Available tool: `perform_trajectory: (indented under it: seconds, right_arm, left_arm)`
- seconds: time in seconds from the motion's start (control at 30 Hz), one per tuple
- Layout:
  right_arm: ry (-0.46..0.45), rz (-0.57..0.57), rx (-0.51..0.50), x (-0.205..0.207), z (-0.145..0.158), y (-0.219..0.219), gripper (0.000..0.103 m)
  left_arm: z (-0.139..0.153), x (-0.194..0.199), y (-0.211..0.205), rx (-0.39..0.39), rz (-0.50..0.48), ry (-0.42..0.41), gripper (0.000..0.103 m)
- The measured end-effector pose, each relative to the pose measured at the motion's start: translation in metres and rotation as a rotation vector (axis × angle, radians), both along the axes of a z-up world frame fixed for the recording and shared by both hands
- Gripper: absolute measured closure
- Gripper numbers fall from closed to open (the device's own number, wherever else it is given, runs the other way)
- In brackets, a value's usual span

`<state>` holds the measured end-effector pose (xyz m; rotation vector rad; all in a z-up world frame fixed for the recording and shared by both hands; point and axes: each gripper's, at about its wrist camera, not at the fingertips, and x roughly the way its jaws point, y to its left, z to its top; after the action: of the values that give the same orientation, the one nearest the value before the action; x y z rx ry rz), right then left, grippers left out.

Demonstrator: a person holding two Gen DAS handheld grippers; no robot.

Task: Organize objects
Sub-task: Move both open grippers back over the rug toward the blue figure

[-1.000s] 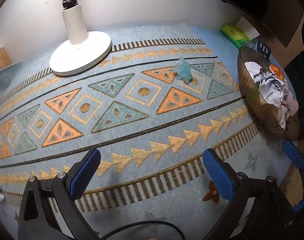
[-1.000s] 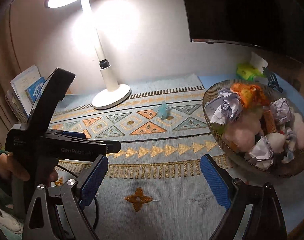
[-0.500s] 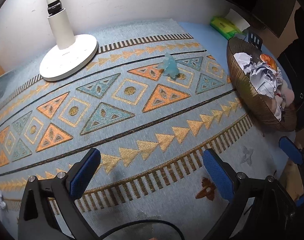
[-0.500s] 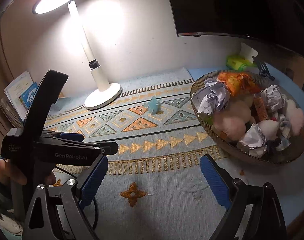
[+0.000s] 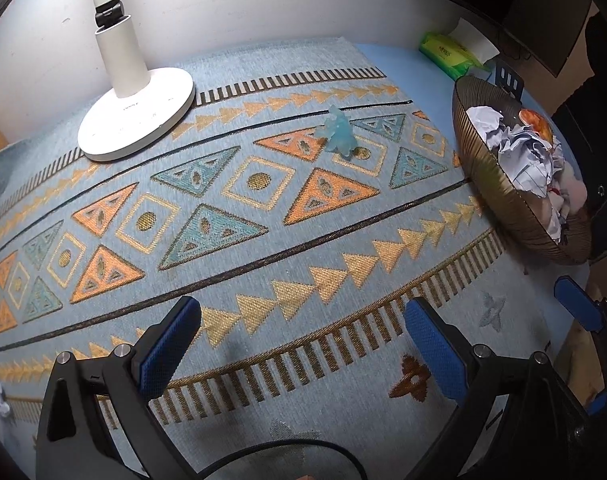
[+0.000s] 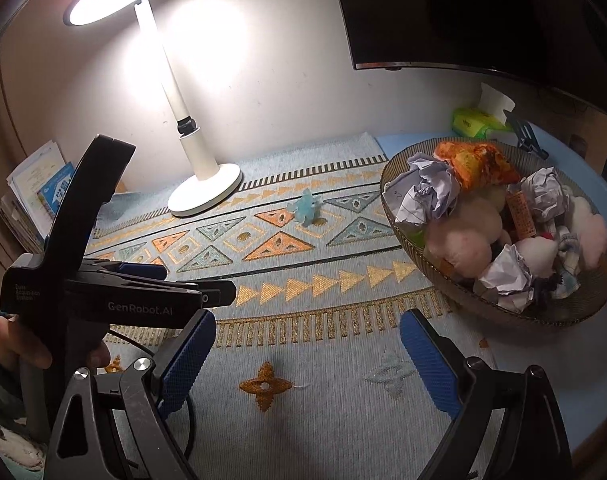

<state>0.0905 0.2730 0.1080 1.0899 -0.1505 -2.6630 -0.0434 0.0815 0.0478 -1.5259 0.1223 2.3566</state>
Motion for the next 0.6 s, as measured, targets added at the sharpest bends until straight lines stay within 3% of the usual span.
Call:
perform_trajectory:
  seconds: [0.2,0.33,0.43,0.6]
  right_arm:
    - [-0.004,0.006,-0.009,-0.002,-0.002,-0.004,0.010]
    - [0.014,0.012,-0.020,-0.021,-0.001,-0.022,0.010]
    - [0.061,0.018,0.026,-0.051,-0.003,-0.048,0.010]
    - [-0.035,-0.088,0.066,-0.135,-0.033,-0.072,0.010]
  left_arm:
    - [0.000,-0.001,-0.004,0.004,0.016,0.003,0.001]
    - [0.015,-0.014,-0.030,0.036,0.118,0.091,0.001]
    - [0.024,-0.036,-0.053,0.019,0.196,0.156,0.001]
    - [0.015,-0.088,-0.072,0.027,0.244,0.184,0.001]
